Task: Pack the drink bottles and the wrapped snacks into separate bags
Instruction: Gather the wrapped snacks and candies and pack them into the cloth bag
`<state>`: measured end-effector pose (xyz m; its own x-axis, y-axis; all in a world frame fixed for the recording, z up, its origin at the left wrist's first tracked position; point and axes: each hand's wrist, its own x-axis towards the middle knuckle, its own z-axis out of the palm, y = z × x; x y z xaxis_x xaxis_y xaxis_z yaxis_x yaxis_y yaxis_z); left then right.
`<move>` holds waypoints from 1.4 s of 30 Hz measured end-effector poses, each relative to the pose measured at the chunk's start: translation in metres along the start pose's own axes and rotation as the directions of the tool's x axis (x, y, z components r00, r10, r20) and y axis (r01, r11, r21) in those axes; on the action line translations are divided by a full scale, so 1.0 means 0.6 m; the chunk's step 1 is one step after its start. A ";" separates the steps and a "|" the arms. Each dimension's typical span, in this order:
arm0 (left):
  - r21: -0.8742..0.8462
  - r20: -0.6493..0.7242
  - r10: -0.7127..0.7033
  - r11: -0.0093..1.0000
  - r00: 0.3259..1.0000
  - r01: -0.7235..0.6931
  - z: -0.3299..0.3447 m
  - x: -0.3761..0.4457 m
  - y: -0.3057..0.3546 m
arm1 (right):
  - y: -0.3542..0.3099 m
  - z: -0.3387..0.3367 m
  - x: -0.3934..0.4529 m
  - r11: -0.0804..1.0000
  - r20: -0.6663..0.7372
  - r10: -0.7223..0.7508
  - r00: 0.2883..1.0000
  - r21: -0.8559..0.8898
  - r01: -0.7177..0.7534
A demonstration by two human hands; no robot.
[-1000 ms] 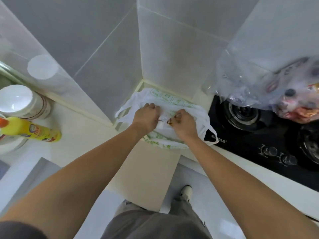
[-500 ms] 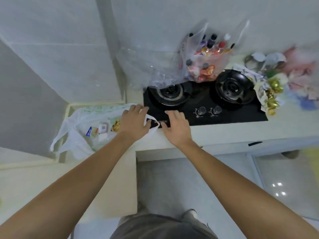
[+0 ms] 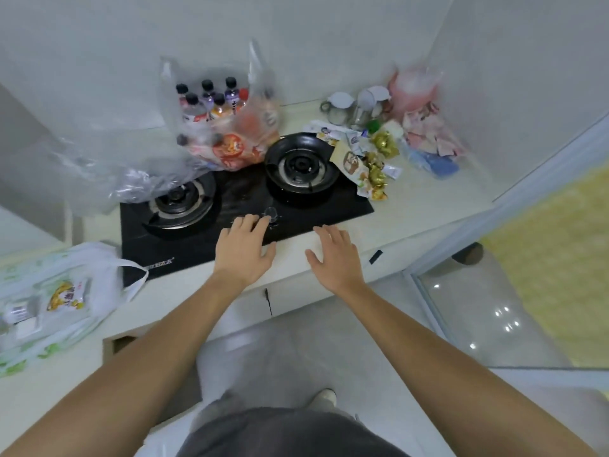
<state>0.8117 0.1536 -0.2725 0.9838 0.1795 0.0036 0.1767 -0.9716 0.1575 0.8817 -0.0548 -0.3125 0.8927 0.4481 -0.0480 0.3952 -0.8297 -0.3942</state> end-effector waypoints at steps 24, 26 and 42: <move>-0.061 0.183 0.275 0.962 0.944 -0.268 0.154 0.525 0.311 | 0.432 -0.116 0.366 0.984 0.151 0.177 0.972 -0.061 -0.170; -0.024 0.231 0.292 0.955 0.928 -0.294 0.168 0.561 0.326 | 0.446 -0.108 0.409 0.995 0.178 0.094 0.980 -0.049 -0.087; 0.352 0.397 0.108 0.899 0.911 -0.260 0.243 0.652 0.373 | 0.561 -0.089 0.502 0.959 0.308 -0.244 0.919 -0.064 0.276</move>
<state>1.2404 -0.0160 -0.3796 0.9283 -0.0030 -0.3718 -0.0858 -0.9747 -0.2065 1.2949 -0.2168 -0.4108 0.6575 0.7173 -0.2304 0.6396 -0.6931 -0.3324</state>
